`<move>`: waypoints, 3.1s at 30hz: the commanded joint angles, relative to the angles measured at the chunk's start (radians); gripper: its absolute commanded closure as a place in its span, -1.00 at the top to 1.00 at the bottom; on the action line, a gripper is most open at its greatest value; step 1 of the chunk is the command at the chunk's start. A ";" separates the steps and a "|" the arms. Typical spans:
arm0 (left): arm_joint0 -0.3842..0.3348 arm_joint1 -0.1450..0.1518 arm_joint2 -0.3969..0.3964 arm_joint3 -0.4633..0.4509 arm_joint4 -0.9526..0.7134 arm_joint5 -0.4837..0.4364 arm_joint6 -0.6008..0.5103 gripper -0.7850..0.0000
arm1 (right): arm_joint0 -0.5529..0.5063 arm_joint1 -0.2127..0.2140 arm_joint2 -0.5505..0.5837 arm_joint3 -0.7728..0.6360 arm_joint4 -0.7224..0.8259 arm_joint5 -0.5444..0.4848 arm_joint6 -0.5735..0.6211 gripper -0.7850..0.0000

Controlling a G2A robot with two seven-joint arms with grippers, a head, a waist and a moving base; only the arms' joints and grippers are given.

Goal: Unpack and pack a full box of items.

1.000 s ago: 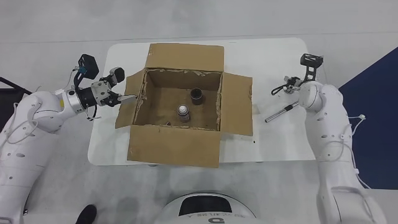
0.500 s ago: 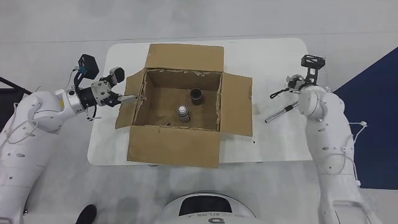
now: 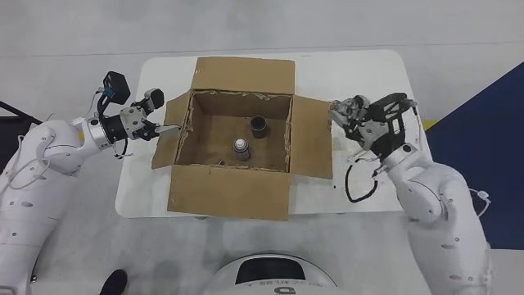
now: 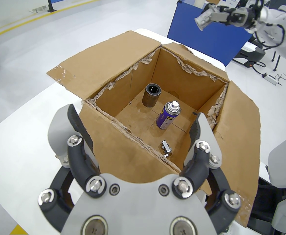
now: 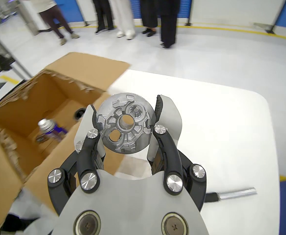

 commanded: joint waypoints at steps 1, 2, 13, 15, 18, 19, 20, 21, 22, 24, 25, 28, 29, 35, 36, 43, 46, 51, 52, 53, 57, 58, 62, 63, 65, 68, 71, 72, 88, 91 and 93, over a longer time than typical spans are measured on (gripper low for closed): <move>0.000 0.000 0.000 0.000 0.000 0.000 0.000 1.00 | 0.015 0.002 -0.052 -0.014 -0.021 -0.055 0.042 -1.00; 0.000 0.000 0.000 0.000 0.000 0.000 0.000 1.00 | 0.031 0.002 -0.082 -0.014 -0.041 -0.061 0.066 -1.00; 0.000 0.000 0.000 0.000 0.000 0.000 0.000 1.00 | 0.257 -0.025 -0.420 0.101 -0.178 0.027 0.206 -1.00; 0.000 0.000 0.000 0.000 0.000 0.000 0.000 1.00 | 0.296 -0.031 -0.471 0.140 -0.198 0.042 0.242 -1.00; 0.000 0.000 0.000 0.000 0.000 0.000 0.000 1.00 | 0.355 -0.043 -0.540 0.198 -0.230 0.069 0.300 -1.00; 0.000 0.000 0.000 0.000 0.000 0.000 0.000 1.00 | 0.372 -0.047 -0.563 0.213 -0.235 0.077 0.313 -1.00; 0.000 0.000 0.000 0.000 0.000 0.000 0.000 1.00 | 0.387 -0.051 -0.585 0.228 -0.240 0.079 0.329 -1.00; 0.000 0.000 0.000 0.000 0.000 0.000 0.000 1.00 | 0.403 -0.054 -0.603 0.239 -0.247 0.087 0.339 -1.00; 0.000 0.000 0.000 0.000 0.000 0.000 0.000 1.00 | 0.416 -0.058 -0.620 0.250 -0.252 0.096 0.347 -1.00; 0.000 0.000 0.000 0.000 0.000 0.000 0.000 1.00 | 0.442 -0.066 -0.649 0.272 -0.255 0.111 0.366 -1.00; 0.000 0.000 0.000 0.000 0.000 0.000 0.000 1.00 | 0.454 -0.069 -0.660 0.285 -0.261 0.122 0.375 -1.00; 0.000 0.000 0.000 0.000 0.000 0.000 0.000 1.00 | 0.484 -0.079 -0.691 0.315 -0.266 0.146 0.402 -0.93; 0.000 0.000 0.000 0.000 0.000 0.000 0.000 1.00 | 0.492 -0.081 -0.698 0.323 -0.264 0.150 0.412 -0.78; 0.000 0.000 0.000 0.000 0.000 0.000 0.000 1.00 | 0.522 -0.090 -0.714 0.353 -0.260 0.174 0.458 -0.25; 0.000 0.000 0.000 0.000 0.000 0.000 0.000 1.00 | 0.525 -0.091 -0.715 0.355 -0.260 0.178 0.463 -0.22; 0.000 0.000 0.000 0.000 0.000 0.000 0.000 1.00 | 0.535 -0.097 -0.725 0.361 -0.267 0.196 0.490 -0.03; 0.000 0.000 0.000 0.000 0.000 0.000 0.000 1.00 | 0.538 -0.099 -0.727 0.365 -0.270 0.204 0.499 0.00; 0.000 0.000 0.000 0.000 0.000 0.000 0.000 1.00 | 0.533 -0.099 -0.720 0.346 -0.270 0.205 0.507 0.40; 0.000 0.000 0.000 0.000 0.000 0.000 0.000 1.00 | 0.530 -0.099 -0.718 0.340 -0.270 0.203 0.508 0.43; 0.000 0.000 0.000 0.000 0.000 0.000 0.000 1.00 | 0.527 -0.099 -0.715 0.336 -0.269 0.202 0.508 0.44; 0.000 0.000 0.000 0.000 0.000 0.000 0.000 1.00 | 0.523 -0.097 -0.706 0.333 -0.269 0.198 0.508 0.33; 0.000 0.000 0.000 0.000 0.000 0.000 0.000 1.00 | 0.522 -0.097 -0.703 0.326 -0.266 0.196 0.502 0.29; 0.000 0.000 0.000 0.000 0.000 0.000 0.000 1.00 | 0.470 -0.083 -0.632 0.223 -0.255 0.193 0.442 0.23; 0.000 0.000 0.000 0.000 0.000 0.000 0.000 1.00 | 0.446 -0.076 -0.599 0.183 -0.255 0.190 0.425 0.28; 0.000 0.000 0.000 0.000 0.000 0.000 0.000 1.00 | 0.381 -0.061 -0.514 0.096 -0.245 0.185 0.382 0.33; 0.000 0.000 0.000 0.000 0.000 0.000 0.000 1.00 | 0.259 -0.038 -0.354 -0.013 -0.219 0.180 0.312 0.58; 0.000 0.000 0.000 0.000 0.000 0.000 0.000 1.00 | 0.138 -0.023 -0.185 -0.066 -0.177 0.201 0.249 0.63; 0.000 0.000 0.000 0.000 0.000 0.000 0.000 1.00 | 0.103 -0.020 -0.131 -0.069 -0.160 0.219 0.230 0.62; 0.000 0.000 0.000 0.000 0.000 0.000 0.000 1.00 | 0.004 -0.018 0.107 0.047 -0.083 0.496 0.294 1.00; 0.000 0.000 0.000 0.000 0.000 0.000 0.000 1.00 | 0.004 -0.018 0.107 0.047 -0.083 0.496 0.294 1.00; 0.000 0.000 0.000 0.000 0.000 0.000 0.000 1.00 | 0.004 -0.018 0.107 0.047 -0.083 0.496 0.294 1.00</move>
